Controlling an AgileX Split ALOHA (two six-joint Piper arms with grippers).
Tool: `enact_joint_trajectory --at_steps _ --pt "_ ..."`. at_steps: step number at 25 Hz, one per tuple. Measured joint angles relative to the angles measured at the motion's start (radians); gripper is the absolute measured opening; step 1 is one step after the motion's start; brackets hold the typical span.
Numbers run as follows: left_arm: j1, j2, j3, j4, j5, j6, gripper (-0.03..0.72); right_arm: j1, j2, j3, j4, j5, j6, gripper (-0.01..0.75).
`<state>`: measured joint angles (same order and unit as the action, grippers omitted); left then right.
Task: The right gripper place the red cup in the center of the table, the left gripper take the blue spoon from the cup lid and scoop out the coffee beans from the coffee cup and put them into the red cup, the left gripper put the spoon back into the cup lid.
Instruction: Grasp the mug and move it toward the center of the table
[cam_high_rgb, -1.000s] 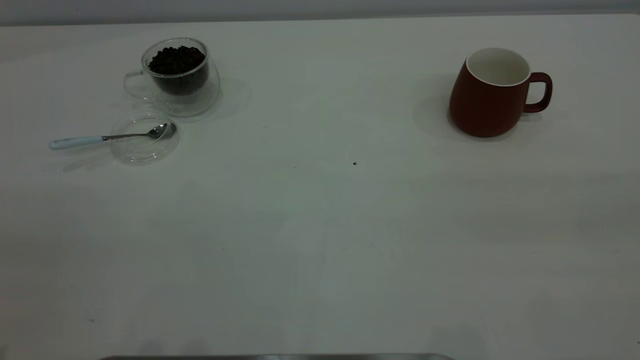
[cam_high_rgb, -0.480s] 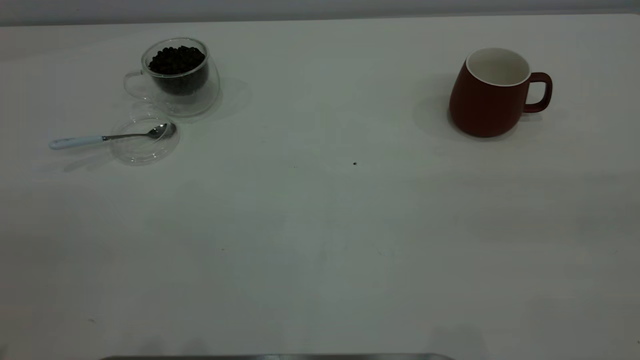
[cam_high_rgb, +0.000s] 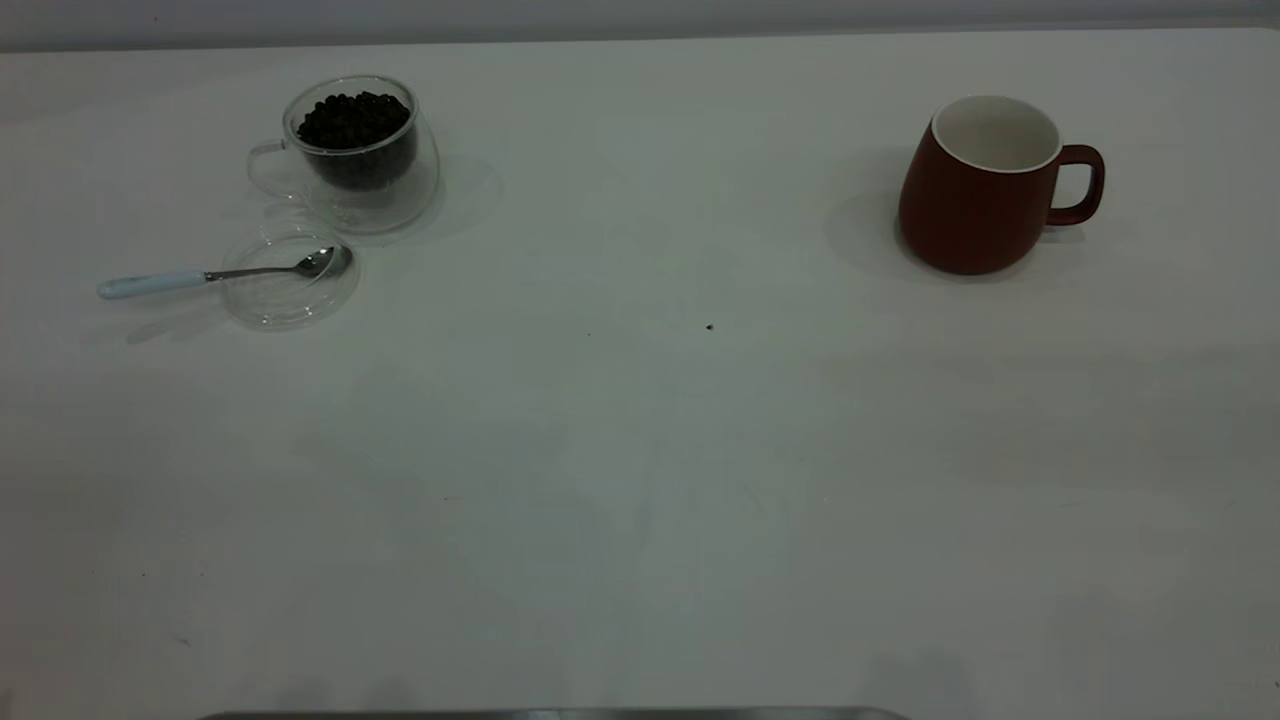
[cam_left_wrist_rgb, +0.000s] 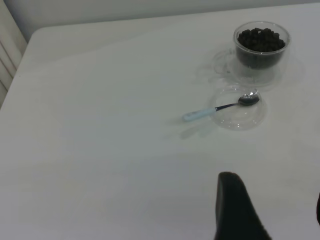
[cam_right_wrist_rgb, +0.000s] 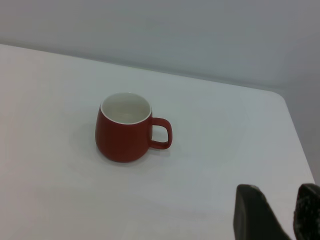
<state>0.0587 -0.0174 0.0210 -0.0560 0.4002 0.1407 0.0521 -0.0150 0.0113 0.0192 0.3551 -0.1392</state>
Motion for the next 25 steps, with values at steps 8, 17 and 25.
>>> enact_joint_trajectory --at_steps 8,17,25 --pt "0.000 0.000 0.000 0.000 0.000 -0.001 0.448 0.000 0.000 0.000 0.016 -0.010 -0.010 0.236" --pt "0.000 0.000 0.000 0.000 0.000 -0.001 0.448 0.000 0.000 0.012 0.127 -0.252 -0.011 0.236" --pt "0.000 0.000 0.000 0.000 0.000 -0.001 0.448 0.000 0.000 0.012 0.189 -0.340 -0.006 0.237"
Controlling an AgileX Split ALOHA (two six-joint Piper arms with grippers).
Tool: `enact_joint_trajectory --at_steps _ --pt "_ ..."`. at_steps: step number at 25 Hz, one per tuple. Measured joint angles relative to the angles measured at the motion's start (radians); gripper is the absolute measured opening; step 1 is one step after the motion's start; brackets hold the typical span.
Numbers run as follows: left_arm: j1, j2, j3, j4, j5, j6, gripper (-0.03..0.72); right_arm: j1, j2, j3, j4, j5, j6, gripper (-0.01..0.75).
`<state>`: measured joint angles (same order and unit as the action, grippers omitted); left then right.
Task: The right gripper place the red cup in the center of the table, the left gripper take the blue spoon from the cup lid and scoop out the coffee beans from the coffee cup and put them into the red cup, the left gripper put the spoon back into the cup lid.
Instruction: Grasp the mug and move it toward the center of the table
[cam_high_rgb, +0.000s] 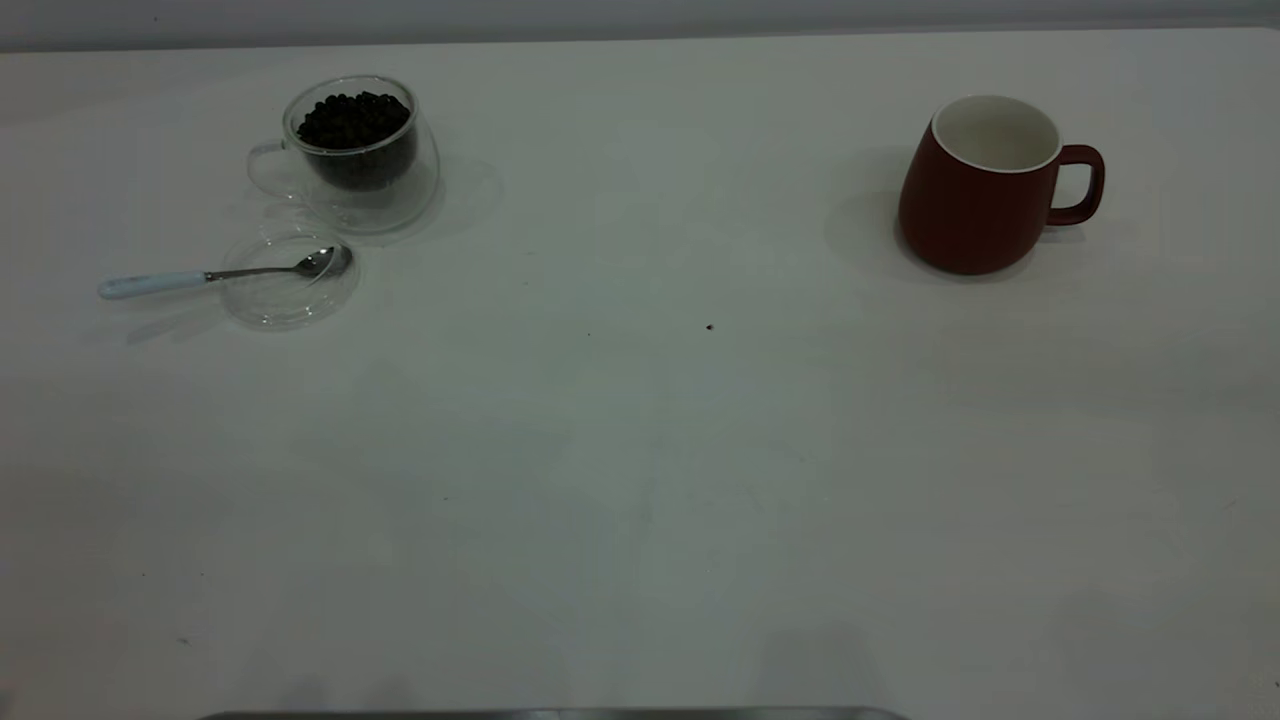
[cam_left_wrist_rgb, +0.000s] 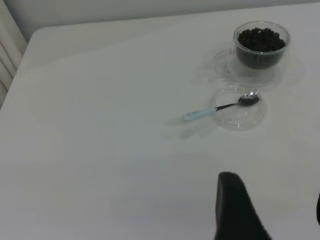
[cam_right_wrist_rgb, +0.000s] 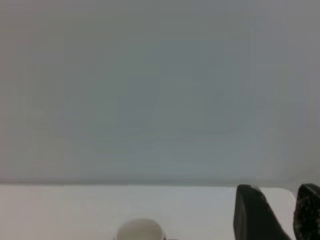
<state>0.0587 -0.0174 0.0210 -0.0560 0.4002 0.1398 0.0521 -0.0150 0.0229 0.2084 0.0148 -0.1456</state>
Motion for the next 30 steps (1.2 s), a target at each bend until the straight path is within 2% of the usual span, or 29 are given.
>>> enact_joint_trajectory --at_steps 8,11,16,20,21,25,30 --pt "0.000 0.000 0.000 0.000 0.000 -0.001 0.448 0.000 0.002 0.000 0.047 0.002 0.007 0.237" --pt "0.000 0.000 0.000 0.000 0.000 -0.003 0.448 0.000 0.035 -0.041 0.048 0.072 0.007 0.237" --pt "0.000 0.000 0.000 0.000 0.000 -0.002 0.448 0.000 0.183 -0.202 0.042 0.198 0.007 0.248" --pt "0.000 0.000 0.000 0.000 0.000 -0.002 0.448 0.000 0.364 -0.332 0.040 0.304 -0.007 0.311" --pt "0.000 0.000 0.000 0.000 0.000 -0.002 0.448 0.000 0.462 -0.390 0.038 0.343 -0.030 0.360" --pt "0.000 0.000 0.000 0.000 0.000 -0.002 0.448 0.000 0.678 -0.506 0.038 0.393 -0.091 0.451" --pt "0.000 0.000 0.000 0.000 0.000 -0.002 0.448 0.000 0.937 -0.643 0.035 0.432 -0.228 0.502"
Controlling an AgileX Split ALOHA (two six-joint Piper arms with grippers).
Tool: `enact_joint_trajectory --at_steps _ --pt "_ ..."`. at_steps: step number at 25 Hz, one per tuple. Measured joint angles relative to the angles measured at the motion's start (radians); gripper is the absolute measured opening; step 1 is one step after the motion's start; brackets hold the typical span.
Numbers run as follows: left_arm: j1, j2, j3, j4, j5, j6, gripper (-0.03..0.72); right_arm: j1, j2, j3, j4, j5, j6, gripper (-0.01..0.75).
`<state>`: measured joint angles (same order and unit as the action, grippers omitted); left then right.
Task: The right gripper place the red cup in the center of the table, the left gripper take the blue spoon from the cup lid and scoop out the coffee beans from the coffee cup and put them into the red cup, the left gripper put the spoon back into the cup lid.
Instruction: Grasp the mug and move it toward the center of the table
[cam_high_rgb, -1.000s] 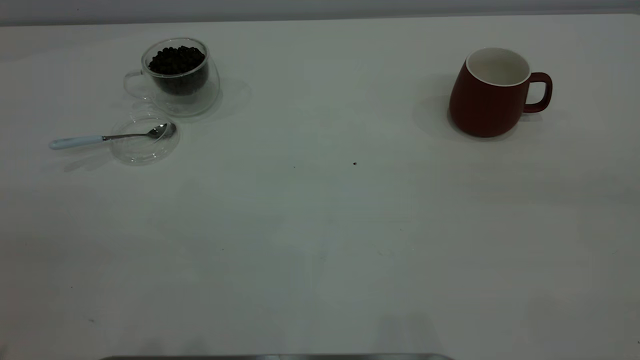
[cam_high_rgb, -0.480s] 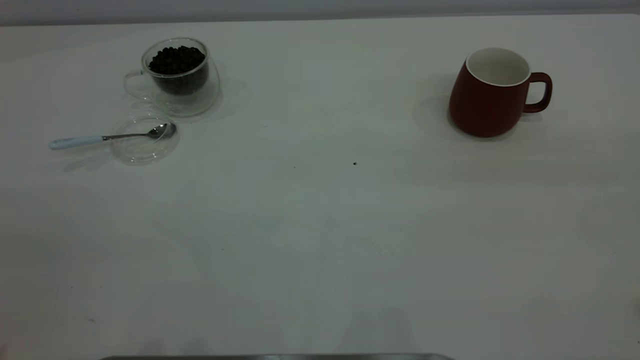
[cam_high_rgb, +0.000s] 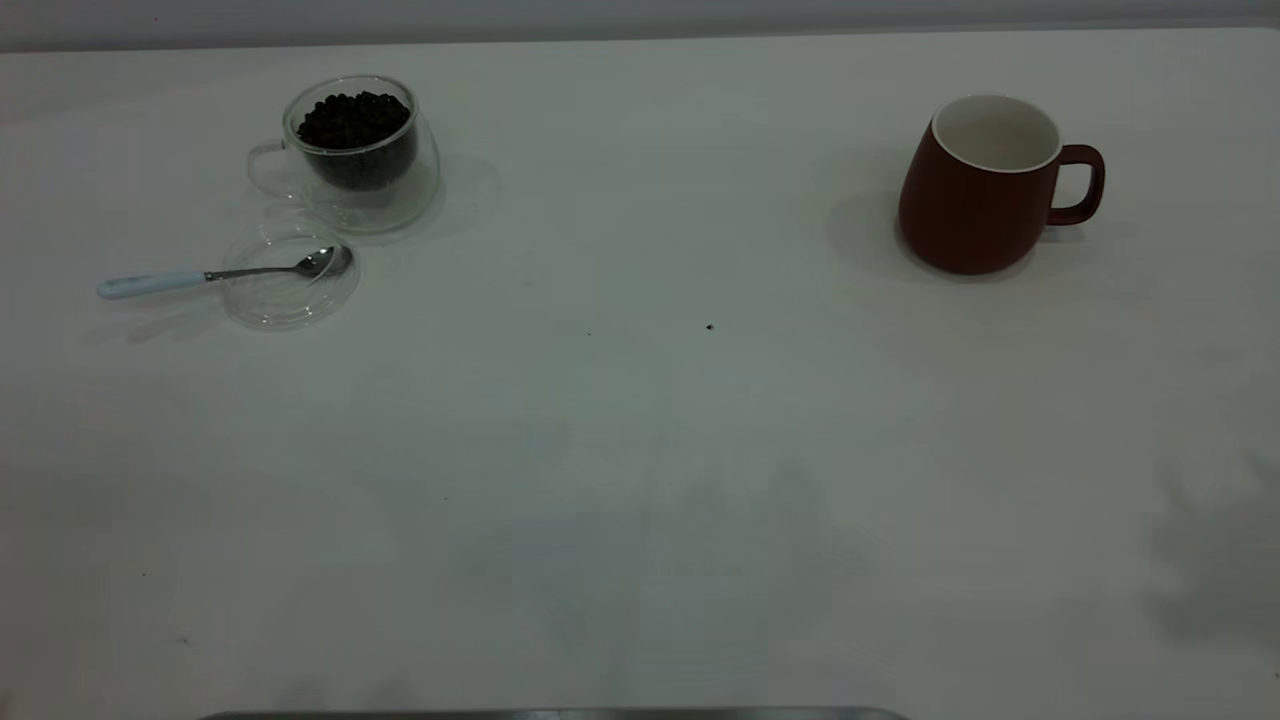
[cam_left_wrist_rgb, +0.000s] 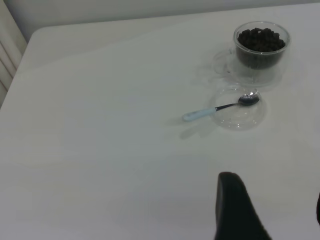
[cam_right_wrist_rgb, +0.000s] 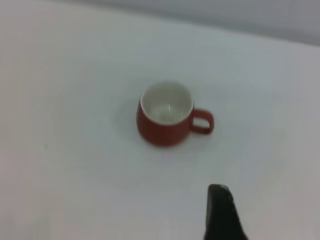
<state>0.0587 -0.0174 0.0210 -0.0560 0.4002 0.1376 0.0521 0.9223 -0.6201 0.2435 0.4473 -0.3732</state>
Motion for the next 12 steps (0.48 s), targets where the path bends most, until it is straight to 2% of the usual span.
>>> enact_joint_trajectory --at_steps 12 --pt "0.000 0.000 0.000 0.000 0.000 0.003 0.448 0.000 0.505 -0.231 -0.002 0.055 -0.451 0.507"
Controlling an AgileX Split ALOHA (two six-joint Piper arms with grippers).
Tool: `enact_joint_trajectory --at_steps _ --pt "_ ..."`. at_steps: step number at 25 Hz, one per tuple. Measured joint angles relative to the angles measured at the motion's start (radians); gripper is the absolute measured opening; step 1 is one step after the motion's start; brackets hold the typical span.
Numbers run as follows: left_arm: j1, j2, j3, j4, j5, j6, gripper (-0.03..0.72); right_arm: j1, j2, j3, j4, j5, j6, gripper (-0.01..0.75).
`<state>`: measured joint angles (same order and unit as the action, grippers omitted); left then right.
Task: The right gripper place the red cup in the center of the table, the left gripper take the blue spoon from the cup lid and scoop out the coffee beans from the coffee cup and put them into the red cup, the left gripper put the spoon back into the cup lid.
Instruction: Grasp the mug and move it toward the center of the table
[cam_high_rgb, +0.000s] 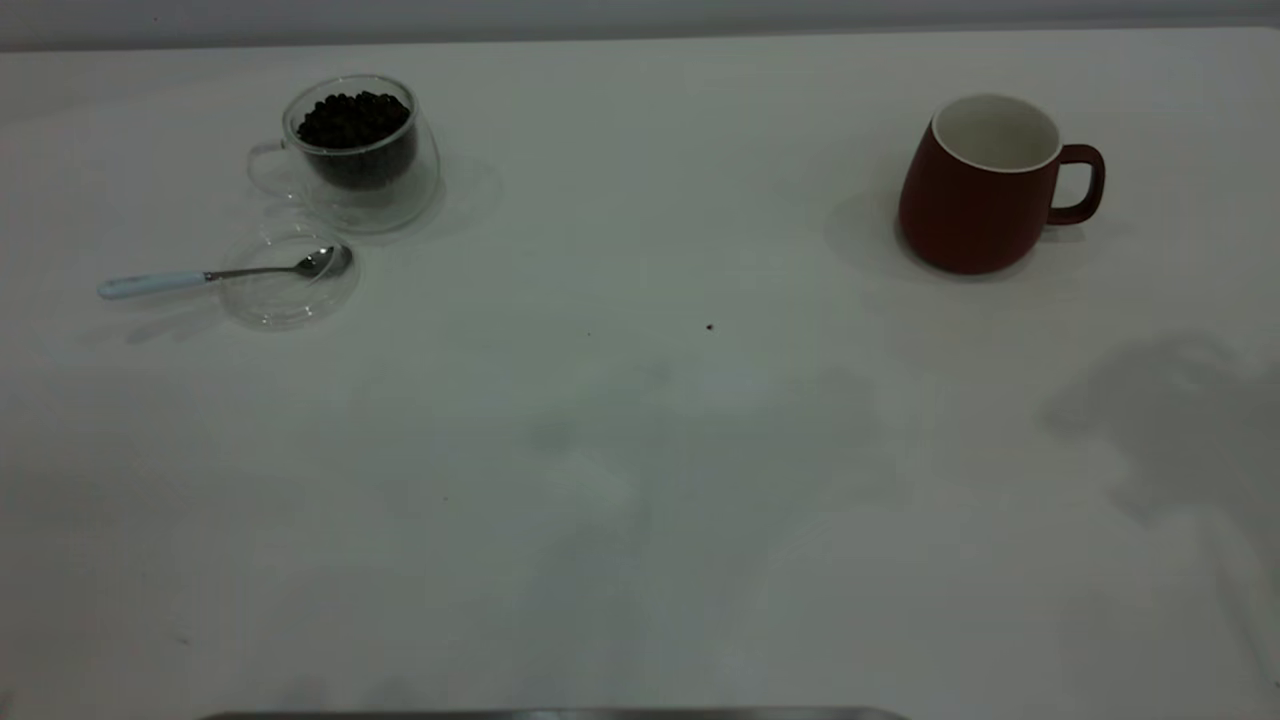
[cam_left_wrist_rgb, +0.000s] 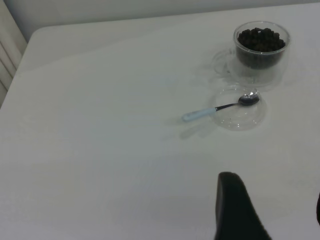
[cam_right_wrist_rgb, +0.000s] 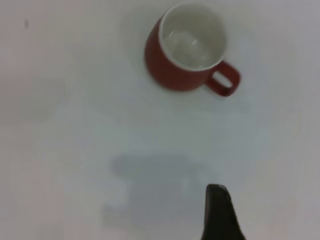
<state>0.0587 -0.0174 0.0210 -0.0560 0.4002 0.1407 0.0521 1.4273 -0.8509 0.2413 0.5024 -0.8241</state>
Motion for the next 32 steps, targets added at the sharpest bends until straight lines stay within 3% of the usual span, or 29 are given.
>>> enact_joint_trajectory --at_steps 13,25,32 --pt "0.000 0.000 0.000 0.000 0.000 -0.001 0.448 0.000 0.514 -0.356 0.001 0.003 -0.284 0.507" --pt "0.000 0.000 0.000 0.000 0.000 -0.002 0.448 0.017 0.856 -0.645 -0.122 0.072 -0.296 0.507" --pt "0.000 0.000 0.000 0.000 0.000 -0.002 0.448 0.017 0.932 -0.735 -0.195 0.086 -0.290 0.507"
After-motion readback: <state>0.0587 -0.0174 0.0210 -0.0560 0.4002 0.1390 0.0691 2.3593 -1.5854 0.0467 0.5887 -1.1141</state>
